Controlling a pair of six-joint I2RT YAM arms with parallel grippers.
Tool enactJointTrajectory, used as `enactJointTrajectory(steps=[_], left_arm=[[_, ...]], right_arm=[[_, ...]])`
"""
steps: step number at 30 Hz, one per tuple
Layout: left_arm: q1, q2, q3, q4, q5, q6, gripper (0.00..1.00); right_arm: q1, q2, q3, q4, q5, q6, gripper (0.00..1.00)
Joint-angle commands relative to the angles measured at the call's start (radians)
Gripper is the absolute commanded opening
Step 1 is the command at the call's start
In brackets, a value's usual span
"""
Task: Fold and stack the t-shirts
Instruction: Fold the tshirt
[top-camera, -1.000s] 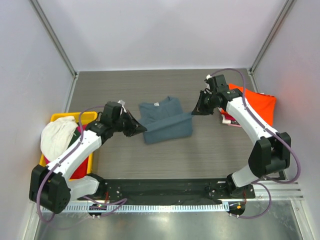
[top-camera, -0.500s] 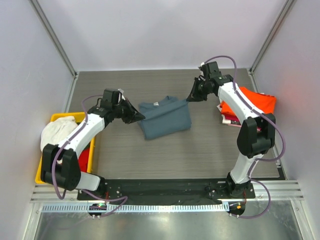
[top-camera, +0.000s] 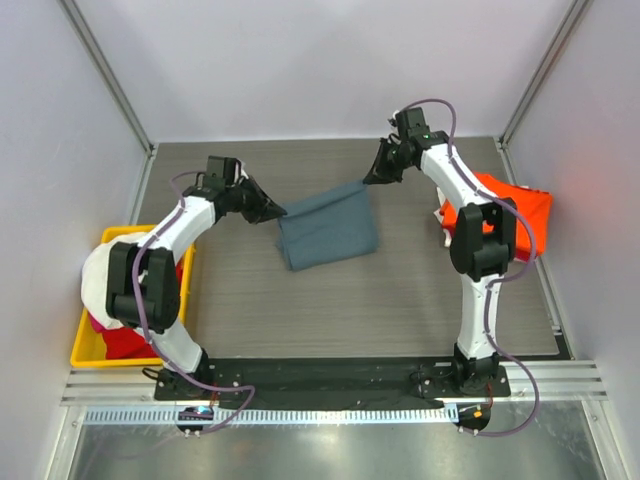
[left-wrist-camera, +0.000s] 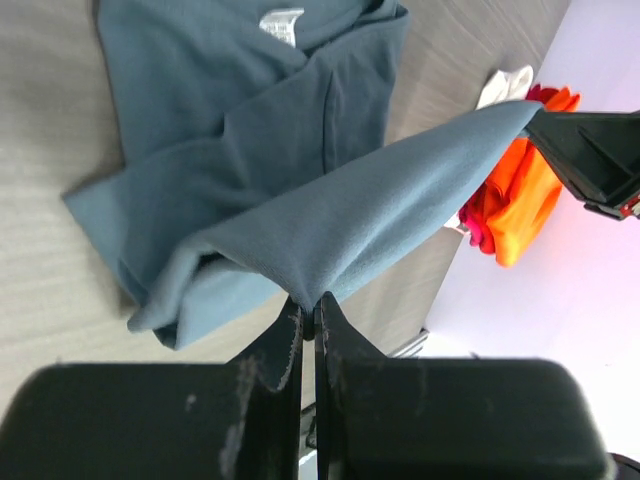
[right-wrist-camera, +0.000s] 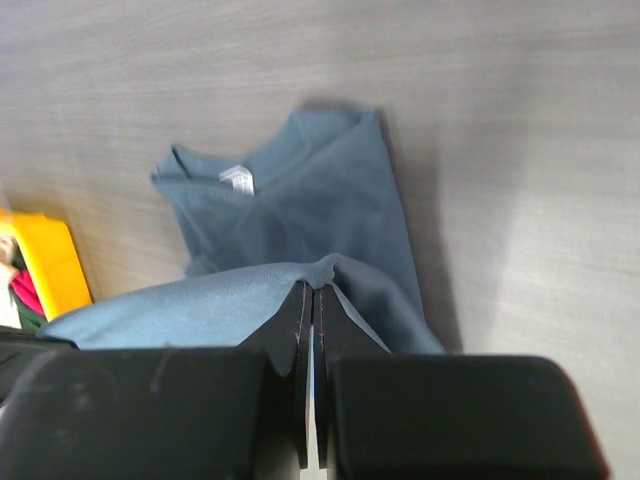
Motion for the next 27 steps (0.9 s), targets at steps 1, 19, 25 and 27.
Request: enactJointTrajectory(steps=[1,19,25,27], left_arm=[[0.018,0.089,0.1,0.02,0.025,0.04,0.0],[0.07,0.282,0.247,0.12,-0.123,0.166,0.75],[0.056,0.164,0.075,0.155,-0.126,0.183,0.73],[0.048,0.135,0.013,0.166,-0.141,0.185,0.73]], right_arm=[[-0.024,0.084,0.152,0.037,-0.017,0.023,0.03],[-0.058,0.095,-0.145,0.524,-0.141,0.041,0.83],[-0.05,-0.017,-0.41,0.618,-0.176,0.047,0.76],[-0.043,-0.046,-0.455,0.624,-0.187,0.044,0.71]])
